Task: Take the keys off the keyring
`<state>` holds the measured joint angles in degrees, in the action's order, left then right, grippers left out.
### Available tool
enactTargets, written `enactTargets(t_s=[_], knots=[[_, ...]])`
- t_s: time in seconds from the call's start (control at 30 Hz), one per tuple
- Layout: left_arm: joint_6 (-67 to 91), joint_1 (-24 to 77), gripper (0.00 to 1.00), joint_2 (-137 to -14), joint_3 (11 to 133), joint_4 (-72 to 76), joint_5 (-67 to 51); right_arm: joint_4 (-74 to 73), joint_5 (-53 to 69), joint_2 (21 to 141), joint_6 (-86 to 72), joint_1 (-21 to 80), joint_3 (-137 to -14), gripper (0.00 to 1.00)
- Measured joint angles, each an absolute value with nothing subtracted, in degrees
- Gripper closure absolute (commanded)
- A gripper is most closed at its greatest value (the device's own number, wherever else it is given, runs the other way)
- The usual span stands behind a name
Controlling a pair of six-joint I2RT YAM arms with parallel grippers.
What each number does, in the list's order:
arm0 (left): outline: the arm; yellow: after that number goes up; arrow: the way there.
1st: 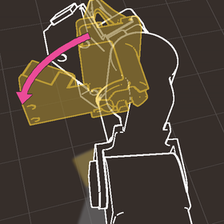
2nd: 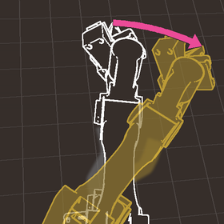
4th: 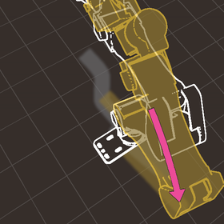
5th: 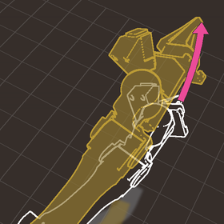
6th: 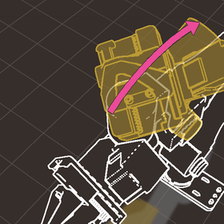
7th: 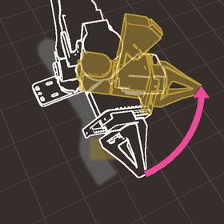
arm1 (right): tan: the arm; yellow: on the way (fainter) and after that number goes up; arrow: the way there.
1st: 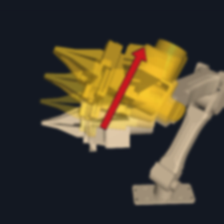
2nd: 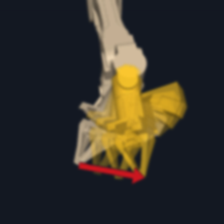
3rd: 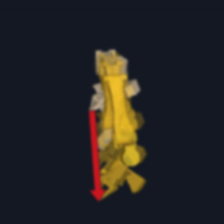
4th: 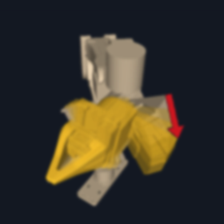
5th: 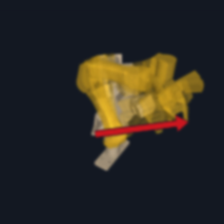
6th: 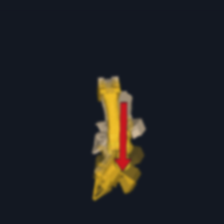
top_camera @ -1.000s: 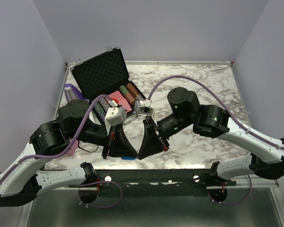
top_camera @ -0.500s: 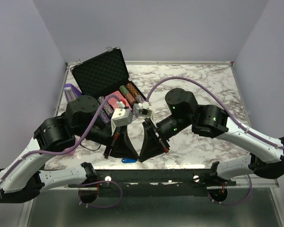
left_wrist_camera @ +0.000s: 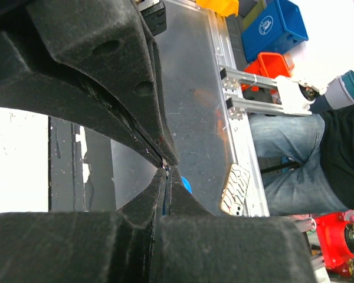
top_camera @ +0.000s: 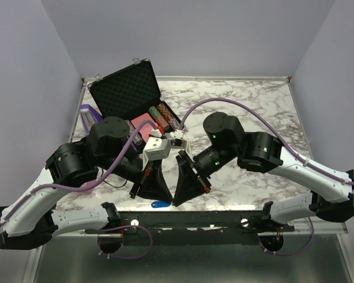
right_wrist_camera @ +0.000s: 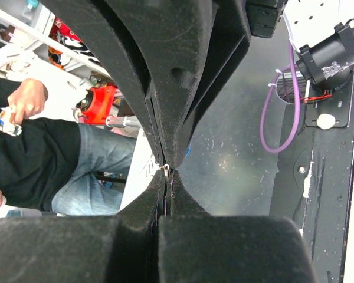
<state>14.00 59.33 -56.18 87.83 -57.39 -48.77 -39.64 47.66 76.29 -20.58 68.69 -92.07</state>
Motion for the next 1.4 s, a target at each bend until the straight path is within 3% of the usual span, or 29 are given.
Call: enactTargets(t_s=[0.17, 0.27, 0.33, 0.4, 0.53, 0.77, 1.13, 1.4], knots=[[12.4, 59.75, 1.0, -57.67, 89.89, -59.88, -49.34, -39.55, 47.7, 76.38, -21.15, 69.12, -92.07, 0.99], [11.09, 59.79, 0.77, -59.27, 91.83, -62.5, -49.58, -39.55, 47.7, 76.36, -21.26, 69.21, -92.07, 0.99], [10.81, 59.94, 0.49, -59.53, 92.14, -62.89, -49.25, -39.16, 47.57, 76.2, -21.52, 69.23, -91.68, 0.99], [10.7, 60.34, 0.33, -58.78, 92.05, -62.81, -48.03, -38.06, 46.81, 75.64, -21.76, 69.21, -90.52, 0.99], [11.86, 60.58, 0.19, -56.77, 90.08, -60.64, -42.78, -33.58, 43.13, 73.47, -22.24, 69.21, -87.96, 0.99], [15.33, 60.6, 0.08, -51.13, 88.9, -56.25, -32.93, -30.59, 38.61, 67.99, -22.48, 69.14, -85.34, 0.99], [24.08, 60.62, 0.16, -41.06, 83.64, -43.92, -18.33, -27.92, 32.16, 66.0, -22.48, 69.17, -83.2, 0.99], [31.68, 60.62, 0.12, -35.9, 72.34, -33.47, -10.66, -22.55, 25.54, 62.7, -23.05, 69.17, -80.71, 0.99]])
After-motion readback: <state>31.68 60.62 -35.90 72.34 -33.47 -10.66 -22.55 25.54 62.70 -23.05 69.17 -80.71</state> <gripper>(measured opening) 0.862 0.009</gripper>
